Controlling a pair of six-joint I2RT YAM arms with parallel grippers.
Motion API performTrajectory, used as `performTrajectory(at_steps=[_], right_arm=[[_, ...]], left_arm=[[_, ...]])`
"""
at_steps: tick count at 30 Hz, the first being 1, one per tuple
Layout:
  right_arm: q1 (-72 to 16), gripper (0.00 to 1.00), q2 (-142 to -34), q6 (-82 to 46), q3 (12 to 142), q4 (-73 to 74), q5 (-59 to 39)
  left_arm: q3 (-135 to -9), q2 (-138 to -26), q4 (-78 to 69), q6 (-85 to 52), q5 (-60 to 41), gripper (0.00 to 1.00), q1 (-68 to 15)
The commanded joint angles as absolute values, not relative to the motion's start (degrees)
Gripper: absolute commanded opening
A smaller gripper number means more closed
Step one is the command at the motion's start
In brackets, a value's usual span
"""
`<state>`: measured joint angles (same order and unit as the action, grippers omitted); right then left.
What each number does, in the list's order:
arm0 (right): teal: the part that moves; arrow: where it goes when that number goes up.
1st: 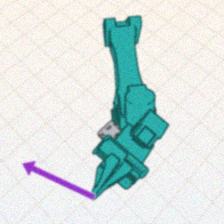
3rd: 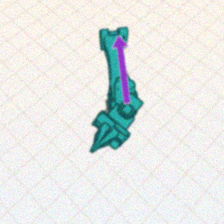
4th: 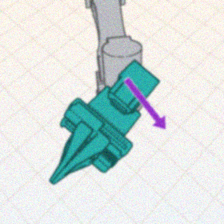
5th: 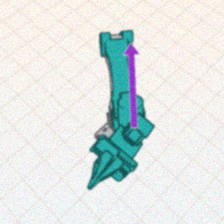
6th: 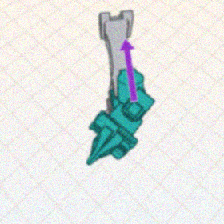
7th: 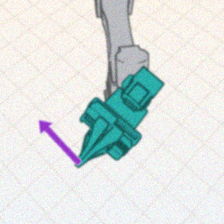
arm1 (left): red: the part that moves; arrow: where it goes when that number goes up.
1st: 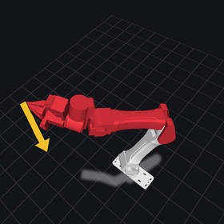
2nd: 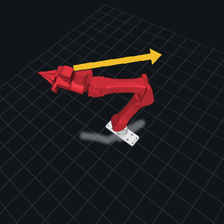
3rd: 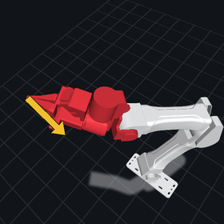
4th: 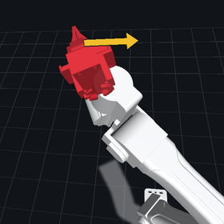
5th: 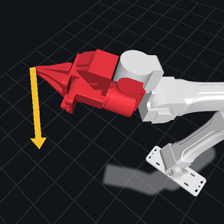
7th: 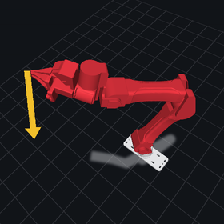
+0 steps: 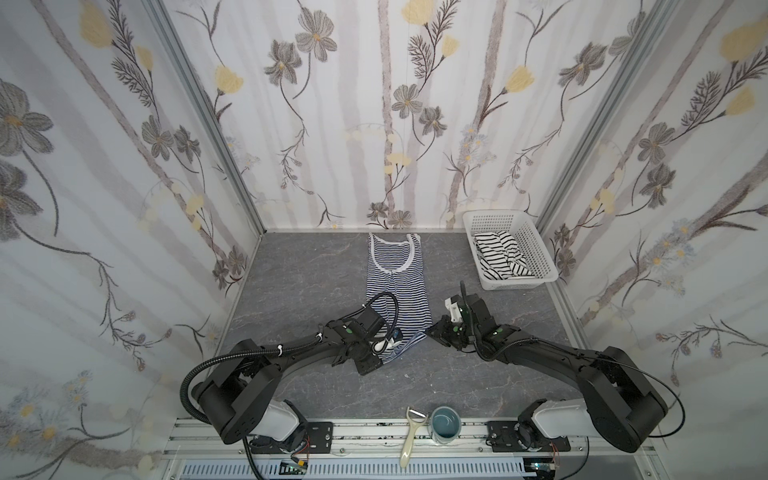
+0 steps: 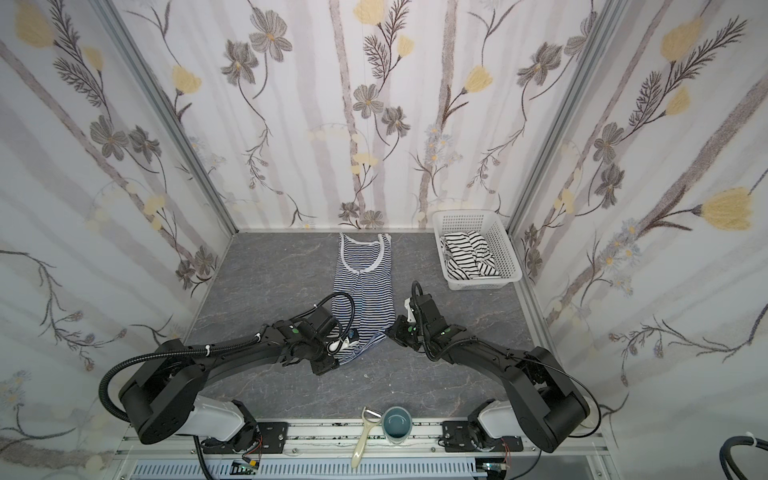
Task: Fold and stack the tank tops
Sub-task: 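Lift the near hem with both grippers and fold it toward the neckline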
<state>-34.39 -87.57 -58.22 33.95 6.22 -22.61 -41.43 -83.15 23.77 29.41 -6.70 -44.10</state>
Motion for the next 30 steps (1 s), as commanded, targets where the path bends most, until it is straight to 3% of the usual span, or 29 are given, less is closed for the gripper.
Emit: performTrajectory(at_steps=[1,6,17,23,30], right_arm=[[-33.97,0.0,-88.2,-58.45,33.86,9.67,-23.37],[-33.33,0.0,-88.59,-58.29,33.91,10.04,-23.73],[-32.64,0.0,-88.34,-58.01,33.31,10.11,-24.04],[-33.57,0.0,-84.15,-55.42,33.52,3.38,-20.29],[-33.52,0.0,-82.0,-54.42,35.57,1.19,-19.87]], left_arm=[[-42.09,-83.87,23.36,30.41,-7.55,0.59,-44.29],[-41.57,-84.32,23.37,30.83,-8.35,0.51,-44.69],[-41.15,-85.4,23.75,31.59,-8.99,0.14,-44.81],[-42.59,-81.97,28.48,32.52,-14.46,0.1,-45.18],[-47.88,-82.9,28.43,33.68,-6.26,0.09,-43.94]])
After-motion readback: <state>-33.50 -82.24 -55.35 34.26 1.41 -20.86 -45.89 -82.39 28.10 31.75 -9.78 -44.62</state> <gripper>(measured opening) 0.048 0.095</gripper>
